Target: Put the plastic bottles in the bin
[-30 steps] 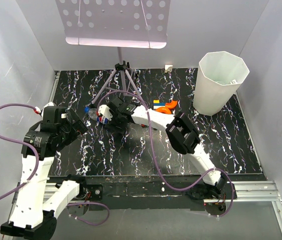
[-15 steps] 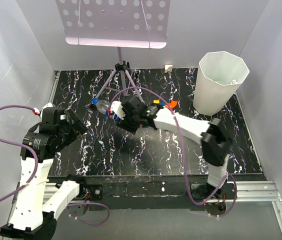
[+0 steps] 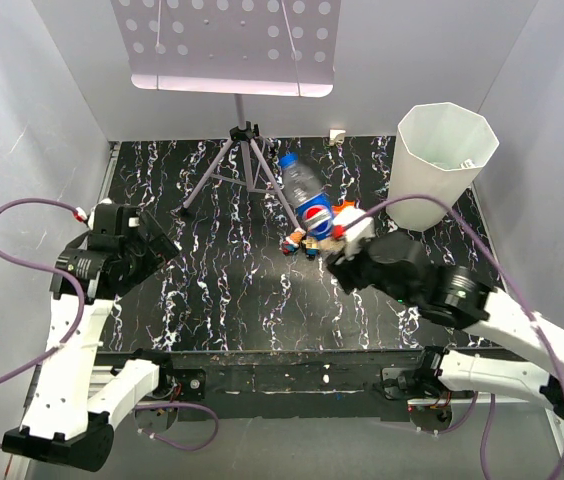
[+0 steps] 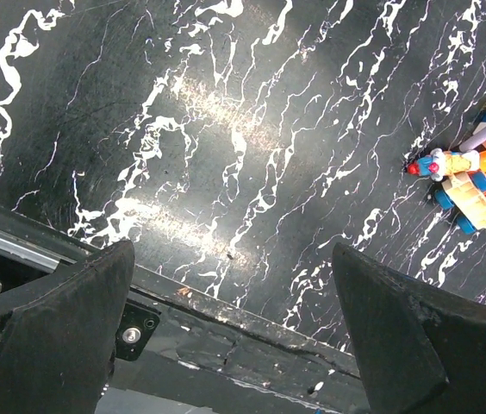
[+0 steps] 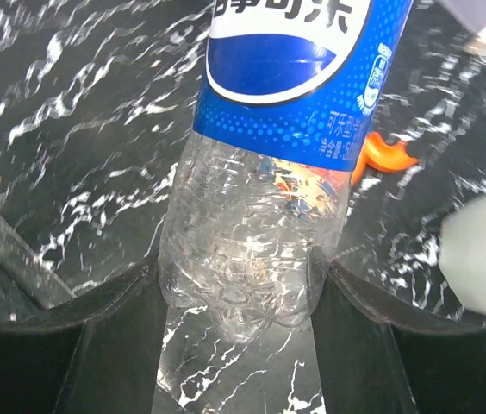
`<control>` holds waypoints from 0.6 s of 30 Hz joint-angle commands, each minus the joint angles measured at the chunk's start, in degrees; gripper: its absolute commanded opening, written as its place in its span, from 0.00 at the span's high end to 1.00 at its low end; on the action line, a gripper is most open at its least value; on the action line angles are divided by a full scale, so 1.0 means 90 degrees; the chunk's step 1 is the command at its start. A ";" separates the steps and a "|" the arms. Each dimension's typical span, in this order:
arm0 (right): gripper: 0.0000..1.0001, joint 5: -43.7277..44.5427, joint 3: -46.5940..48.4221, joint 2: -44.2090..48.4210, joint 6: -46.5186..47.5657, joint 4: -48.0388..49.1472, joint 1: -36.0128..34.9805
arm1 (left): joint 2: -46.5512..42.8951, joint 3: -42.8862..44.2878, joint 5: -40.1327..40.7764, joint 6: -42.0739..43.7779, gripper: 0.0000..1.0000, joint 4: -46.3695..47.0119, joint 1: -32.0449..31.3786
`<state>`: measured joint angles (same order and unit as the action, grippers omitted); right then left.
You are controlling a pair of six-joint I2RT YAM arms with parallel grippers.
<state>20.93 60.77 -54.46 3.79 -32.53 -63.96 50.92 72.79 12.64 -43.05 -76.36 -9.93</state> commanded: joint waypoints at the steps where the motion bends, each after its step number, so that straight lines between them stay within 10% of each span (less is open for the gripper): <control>1: 0.51 0.1131 0.0073 0.0951 -0.1055 -0.0261 0.0562 | 0.0114 0.0203 -0.0096 0.0076 0.01 0.0232 -0.0010; 18: 0.48 -0.3350 0.3266 -0.1155 -0.2022 -0.0369 0.6598 | -0.0179 0.0134 -0.0067 0.0105 0.01 -0.0012 -0.0010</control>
<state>3.05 84.51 -61.60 -10.55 -36.73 -9.45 50.78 72.82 11.00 -42.63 -74.83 -9.93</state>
